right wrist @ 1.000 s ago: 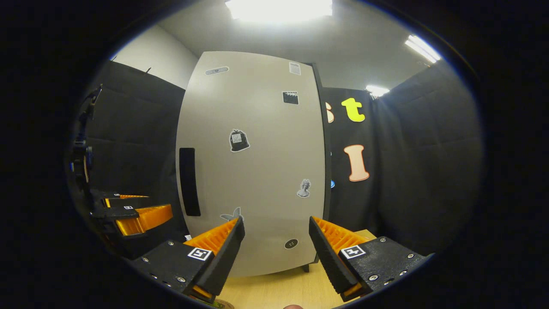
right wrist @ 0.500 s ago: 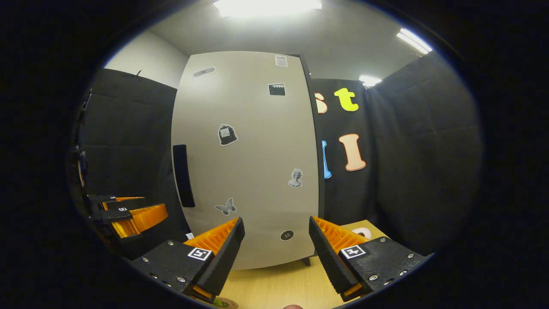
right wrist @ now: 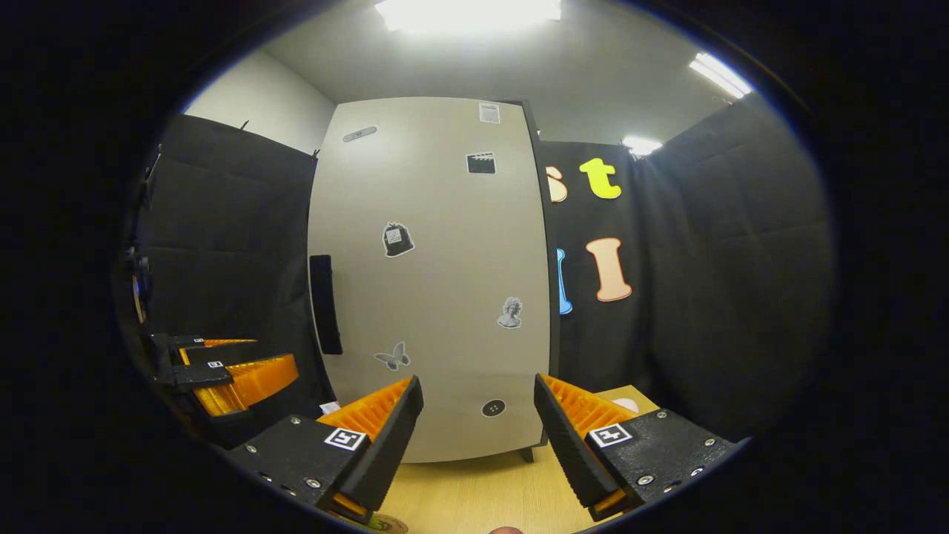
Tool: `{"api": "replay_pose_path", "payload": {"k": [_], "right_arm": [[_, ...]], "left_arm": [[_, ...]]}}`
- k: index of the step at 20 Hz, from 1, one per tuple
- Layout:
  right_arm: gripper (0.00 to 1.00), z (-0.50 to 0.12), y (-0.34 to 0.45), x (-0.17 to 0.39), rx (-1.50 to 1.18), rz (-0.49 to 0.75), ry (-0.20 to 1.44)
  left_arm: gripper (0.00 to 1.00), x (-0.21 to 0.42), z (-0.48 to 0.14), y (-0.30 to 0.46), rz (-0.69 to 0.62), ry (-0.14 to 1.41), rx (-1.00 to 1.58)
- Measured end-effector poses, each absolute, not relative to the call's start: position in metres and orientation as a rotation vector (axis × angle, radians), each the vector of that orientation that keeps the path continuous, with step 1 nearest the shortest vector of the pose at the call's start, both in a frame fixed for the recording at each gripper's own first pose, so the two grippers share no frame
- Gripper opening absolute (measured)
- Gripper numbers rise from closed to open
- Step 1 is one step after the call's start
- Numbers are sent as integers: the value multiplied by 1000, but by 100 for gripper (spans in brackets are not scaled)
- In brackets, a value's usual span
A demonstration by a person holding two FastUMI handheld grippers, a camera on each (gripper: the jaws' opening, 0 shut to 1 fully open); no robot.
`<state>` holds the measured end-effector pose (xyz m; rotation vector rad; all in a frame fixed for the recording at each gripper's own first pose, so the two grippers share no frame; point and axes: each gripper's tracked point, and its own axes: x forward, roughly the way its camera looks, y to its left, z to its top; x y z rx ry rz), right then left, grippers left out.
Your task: Open the cabinet door with the right hand, grasp the bottle in the cabinet with the left hand and place it on the coaster, then close the cabinet door with the right hand.
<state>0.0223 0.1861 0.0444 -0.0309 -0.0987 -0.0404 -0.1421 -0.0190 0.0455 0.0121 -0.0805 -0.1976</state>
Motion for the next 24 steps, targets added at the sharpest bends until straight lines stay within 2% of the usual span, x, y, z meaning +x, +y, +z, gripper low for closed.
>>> {"api": "replay_pose_path", "payload": {"k": [2, 3, 4, 7, 8, 9, 22, 23, 24], "right_arm": [[93, 48, 187, 22, -30, -42, -103], [93, 51, 187, 22, -33, -41, -114], [94, 52, 187, 22, -38, -44, -116], [94, 51, 187, 23, -47, -44, -111], [93, 52, 186, 23, -46, -45, -113], [94, 52, 185, 23, -44, -45, -112], [93, 48, 172, 30, -33, -69, -107], [93, 47, 173, 30, -29, -68, -105], [93, 47, 173, 31, -29, -69, -104]], "left_arm": [[87, -142, 46, -23, -197, -83, -5], [94, -141, 47, -25, -198, -86, -10], [87, -141, 46, -25, -201, -84, -10], [87, -142, 45, -24, -199, -79, -14], [94, -142, 46, -27, -204, -79, -21], [87, -143, 46, -28, -208, -78, -22], [87, -147, 43, -31, -233, -60, -14], [94, -146, 42, -29, -236, -60, -9], [87, -146, 43, -30, -241, -63, -9]]}}
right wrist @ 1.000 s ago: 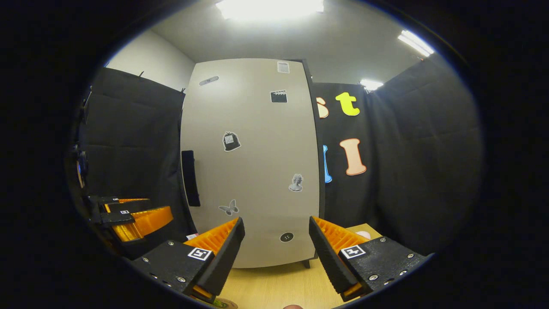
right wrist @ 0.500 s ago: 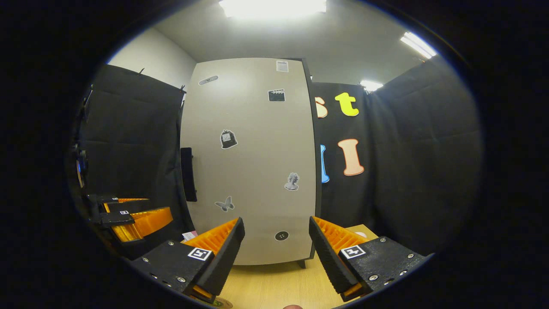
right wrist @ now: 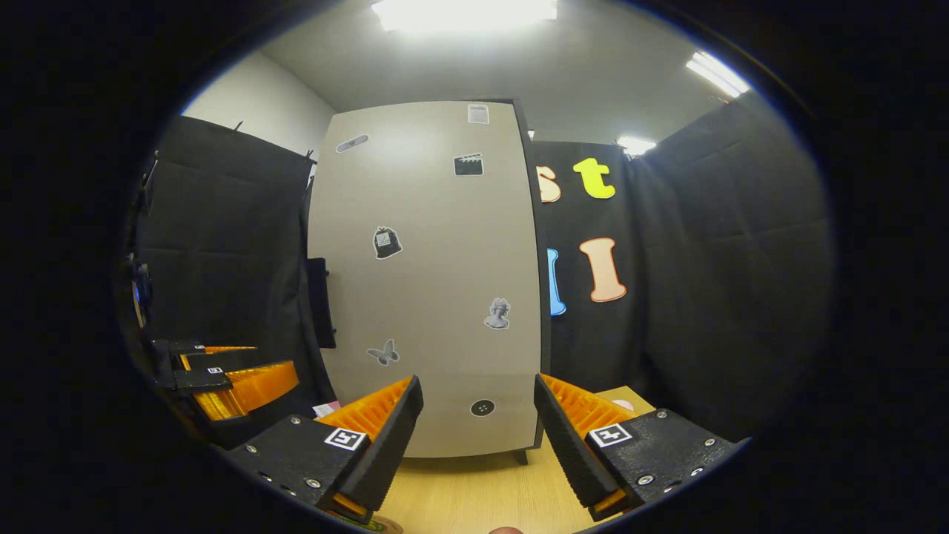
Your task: Open the cabinet door with the right hand, grasp the bottle in the cabinet with the left hand and place it on the coaster, then close the cabinet door with the right hand.
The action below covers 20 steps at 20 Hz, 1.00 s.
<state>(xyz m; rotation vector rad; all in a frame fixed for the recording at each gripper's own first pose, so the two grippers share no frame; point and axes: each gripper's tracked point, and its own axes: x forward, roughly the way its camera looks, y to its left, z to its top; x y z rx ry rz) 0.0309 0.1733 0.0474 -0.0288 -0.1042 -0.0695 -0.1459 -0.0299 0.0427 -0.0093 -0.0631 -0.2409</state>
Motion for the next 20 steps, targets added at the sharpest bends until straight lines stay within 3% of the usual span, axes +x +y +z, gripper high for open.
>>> {"api": "replay_pose_path", "payload": {"k": [3, 4, 5, 6, 9, 17, 18, 19, 20], "right_arm": [[93, 48, 175, 31, -47, -75, -99], [93, 48, 177, 32, -49, -69, -101], [93, 48, 178, 31, -47, -66, -103], [93, 47, 178, 31, -44, -66, -104], [93, 43, 177, 32, -32, -67, -94], [90, 46, 177, 31, -24, -74, -97], [93, 48, 178, 30, -26, -72, -100], [93, 48, 179, 30, -28, -69, -104], [93, 49, 179, 28, -29, -69, -107]], "left_arm": [[87, -144, 45, -30, -232, -71, -15], [94, -145, 45, -29, -225, -74, -20], [87, -143, 46, -31, -224, -75, -28], [94, -143, 46, -32, -224, -75, -33], [94, -144, 45, -30, -223, -66, -29], [94, -145, 45, -32, -228, -62, -41], [87, -145, 45, -33, -227, -63, -43], [94, -145, 45, -33, -228, -61, -45], [94, -146, 45, -33, -227, -59, -48]]}}
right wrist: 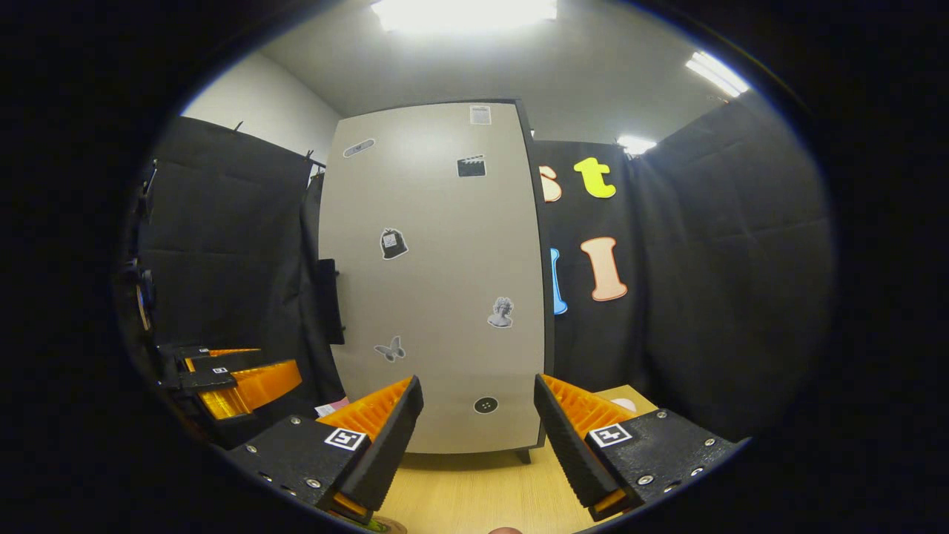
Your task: Open the cabinet door with the right hand, grasp the bottle in the cabinet with the left hand and place it on the coaster, then close the cabinet door with the right hand.
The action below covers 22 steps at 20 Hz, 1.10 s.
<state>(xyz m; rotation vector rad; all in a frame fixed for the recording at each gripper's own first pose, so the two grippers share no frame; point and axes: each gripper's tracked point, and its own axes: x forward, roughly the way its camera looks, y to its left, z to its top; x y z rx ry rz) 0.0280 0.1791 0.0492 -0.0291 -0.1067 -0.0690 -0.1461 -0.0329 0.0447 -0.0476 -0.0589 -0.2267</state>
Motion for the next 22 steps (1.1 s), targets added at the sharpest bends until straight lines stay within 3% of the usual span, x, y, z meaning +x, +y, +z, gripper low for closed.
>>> {"api": "replay_pose_path", "payload": {"k": [1, 2, 3, 4, 6, 7, 9, 22], "right_arm": [[93, 50, 180, 28, -27, -65, -111], [93, 50, 181, 28, -28, -65, -113], [93, 50, 180, 27, -28, -65, -112], [93, 49, 180, 27, -26, -64, -110], [93, 49, 179, 23, -26, -66, -113], [93, 49, 179, 23, -28, -67, -115], [90, 46, 180, 22, -32, -64, -111], [94, 46, 188, 15, -34, -46, -111]], "left_arm": [[94, -146, 44, -33, -228, -58, -50], [87, -146, 45, -34, -228, -60, -51], [87, -146, 45, -34, -228, -61, -51], [94, -146, 45, -34, -227, -58, -52], [94, -148, 43, -35, -231, -51, -54], [87, -149, 44, -34, -231, -49, -51], [87, -148, 43, -31, -221, -52, -47], [87, -147, 45, -31, -197, -56, -64]]}}
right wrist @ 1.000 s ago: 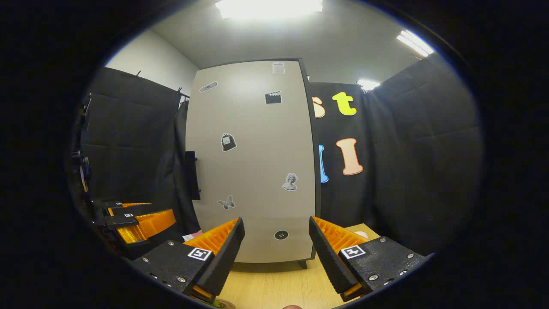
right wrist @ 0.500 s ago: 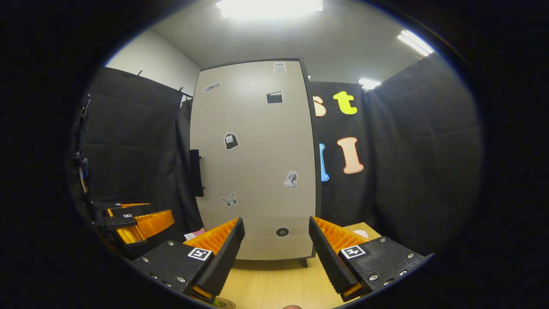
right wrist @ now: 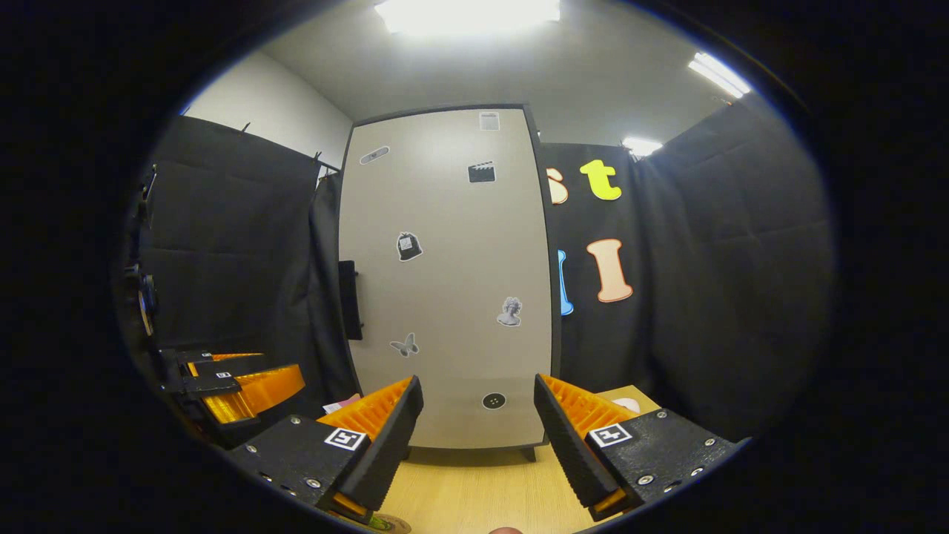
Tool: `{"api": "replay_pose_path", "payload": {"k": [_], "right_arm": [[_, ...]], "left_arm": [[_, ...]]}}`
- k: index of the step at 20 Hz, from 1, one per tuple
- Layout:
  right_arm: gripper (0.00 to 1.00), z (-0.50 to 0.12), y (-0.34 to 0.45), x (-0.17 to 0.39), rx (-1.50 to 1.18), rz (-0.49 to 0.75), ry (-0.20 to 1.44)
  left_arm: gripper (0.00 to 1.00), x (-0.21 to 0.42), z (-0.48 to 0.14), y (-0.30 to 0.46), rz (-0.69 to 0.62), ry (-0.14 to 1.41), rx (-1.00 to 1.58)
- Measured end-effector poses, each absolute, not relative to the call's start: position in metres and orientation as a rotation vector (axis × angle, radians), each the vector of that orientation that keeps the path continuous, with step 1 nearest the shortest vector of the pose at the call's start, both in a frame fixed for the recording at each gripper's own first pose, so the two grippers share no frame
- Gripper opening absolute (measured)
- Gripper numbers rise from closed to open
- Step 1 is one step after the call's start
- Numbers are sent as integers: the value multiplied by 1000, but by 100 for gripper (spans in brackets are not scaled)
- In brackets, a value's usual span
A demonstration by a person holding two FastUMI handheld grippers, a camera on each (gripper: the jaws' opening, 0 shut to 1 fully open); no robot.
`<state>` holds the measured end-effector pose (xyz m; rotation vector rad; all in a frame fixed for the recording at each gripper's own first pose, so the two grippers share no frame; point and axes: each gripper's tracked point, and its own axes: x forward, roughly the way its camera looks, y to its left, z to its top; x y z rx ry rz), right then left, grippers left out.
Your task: Open the cabinet door with the right hand, grasp the bottle in the cabinet with the left hand and place it on the coaster, then close the cabinet door with the right hand.
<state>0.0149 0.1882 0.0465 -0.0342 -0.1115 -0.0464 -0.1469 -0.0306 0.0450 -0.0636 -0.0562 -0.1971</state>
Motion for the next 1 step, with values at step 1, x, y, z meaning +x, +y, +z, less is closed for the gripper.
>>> {"api": "replay_pose_path", "payload": {"k": [1], "right_arm": [[93, 48, 188, 14, -33, -48, -116]], "left_arm": [[87, -147, 46, -31, -197, -58, -65]]}}
